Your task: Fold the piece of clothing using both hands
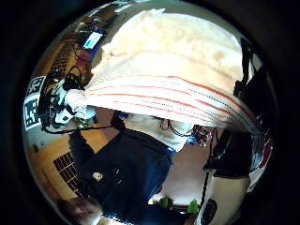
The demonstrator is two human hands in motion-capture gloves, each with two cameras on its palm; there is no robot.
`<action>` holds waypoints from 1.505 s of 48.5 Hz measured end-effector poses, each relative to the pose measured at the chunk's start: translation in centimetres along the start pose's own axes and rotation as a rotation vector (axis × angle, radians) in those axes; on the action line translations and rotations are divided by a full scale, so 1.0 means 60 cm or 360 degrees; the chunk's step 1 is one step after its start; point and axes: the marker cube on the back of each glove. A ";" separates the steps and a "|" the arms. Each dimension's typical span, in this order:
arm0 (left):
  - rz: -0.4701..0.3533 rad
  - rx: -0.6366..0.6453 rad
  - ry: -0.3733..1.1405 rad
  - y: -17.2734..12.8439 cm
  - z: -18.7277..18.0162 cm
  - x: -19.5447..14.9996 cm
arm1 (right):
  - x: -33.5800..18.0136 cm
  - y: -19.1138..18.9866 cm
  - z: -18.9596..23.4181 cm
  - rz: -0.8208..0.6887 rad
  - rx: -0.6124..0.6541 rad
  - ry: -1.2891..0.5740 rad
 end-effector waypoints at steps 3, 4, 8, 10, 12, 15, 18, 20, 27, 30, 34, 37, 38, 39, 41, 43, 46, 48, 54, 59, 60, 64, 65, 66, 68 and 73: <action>-0.0069 0.0034 -0.0048 -0.022 -0.041 -0.019 | 0.013 -0.016 -0.041 0.0056 0.0013 0.0000; -0.0100 0.0039 -0.0066 -0.034 -0.054 -0.027 | 0.018 -0.025 -0.054 0.0082 0.0011 0.0000; -0.0229 -0.0008 -0.0098 -0.111 -0.078 -0.069 | 0.039 -0.086 -0.083 0.0195 -0.0044 -0.0008; -0.0281 -0.0062 -0.0086 -0.156 -0.074 -0.089 | 0.050 -0.120 -0.081 0.0256 -0.0137 -0.0023; -0.0321 -0.0135 -0.0052 -0.201 -0.060 -0.107 | 0.059 -0.142 -0.073 0.0361 -0.0330 -0.0043; -0.0419 -0.0248 0.0011 -0.247 -0.041 -0.126 | 0.053 -0.145 -0.072 0.0469 -0.0542 -0.0087; -0.0572 -0.0357 0.0058 -0.251 -0.041 -0.128 | 0.048 -0.167 -0.062 0.0413 -0.0508 -0.0144; -0.0643 -0.0409 0.0081 -0.261 -0.030 -0.134 | 0.050 -0.187 -0.046 0.0404 -0.0532 -0.0188; -0.0790 -0.0359 0.0030 -0.302 0.018 -0.178 | 0.070 -0.220 -0.010 0.0595 -0.0395 -0.0123; -0.0821 -0.0241 0.0037 -0.294 0.008 -0.186 | 0.085 -0.225 -0.022 0.0634 -0.0122 -0.0069; -0.0844 -0.0018 0.0050 -0.279 -0.016 -0.191 | 0.098 -0.216 -0.040 0.0640 0.0136 -0.0069; -0.0807 0.0088 0.0084 -0.251 -0.037 -0.179 | 0.099 -0.188 -0.045 0.0619 0.0127 -0.0106; -0.0785 0.0117 0.0100 -0.240 -0.043 -0.173 | 0.100 -0.178 -0.046 0.0614 0.0116 -0.0116; -0.0757 0.0149 0.0112 -0.229 -0.048 -0.165 | 0.101 -0.167 -0.045 0.0618 0.0093 -0.0121; -0.0693 0.0212 0.0125 -0.212 -0.054 -0.149 | 0.104 -0.142 -0.039 0.0654 0.0006 -0.0124; -0.0624 0.0255 0.0141 -0.211 -0.044 -0.139 | 0.108 -0.121 -0.030 0.0707 -0.0081 -0.0123; -0.0490 0.0273 0.0186 -0.234 0.002 -0.136 | 0.109 -0.097 -0.013 0.0774 -0.0227 -0.0163; -0.0418 0.0245 0.0196 -0.238 0.033 -0.126 | 0.108 -0.082 0.004 0.0796 -0.0338 -0.0221; -0.0394 0.0113 0.0098 -0.230 0.108 -0.108 | 0.126 -0.087 0.053 0.0924 -0.0314 -0.0322; -0.0542 0.0064 0.0037 -0.177 0.111 -0.087 | 0.130 -0.091 0.075 0.0984 -0.0202 -0.0367; -0.0552 0.0090 0.0062 -0.175 0.113 -0.086 | 0.132 -0.091 0.074 0.1016 -0.0162 -0.0347; -0.0540 0.0202 0.0205 -0.180 0.121 -0.084 | 0.127 -0.090 0.073 0.1066 -0.0117 -0.0342; -0.0542 0.0222 0.0226 -0.181 0.121 -0.085 | 0.125 -0.091 0.073 0.1058 -0.0112 -0.0349; -0.0549 0.0237 0.0237 -0.182 0.121 -0.086 | 0.123 -0.093 0.073 0.1040 -0.0101 -0.0353; -0.0571 0.0249 0.0237 -0.184 0.120 -0.090 | 0.120 -0.098 0.071 0.0998 -0.0067 -0.0356; -0.0590 0.0199 0.0217 -0.194 0.122 -0.094 | 0.112 -0.111 0.066 0.0970 0.0006 -0.0347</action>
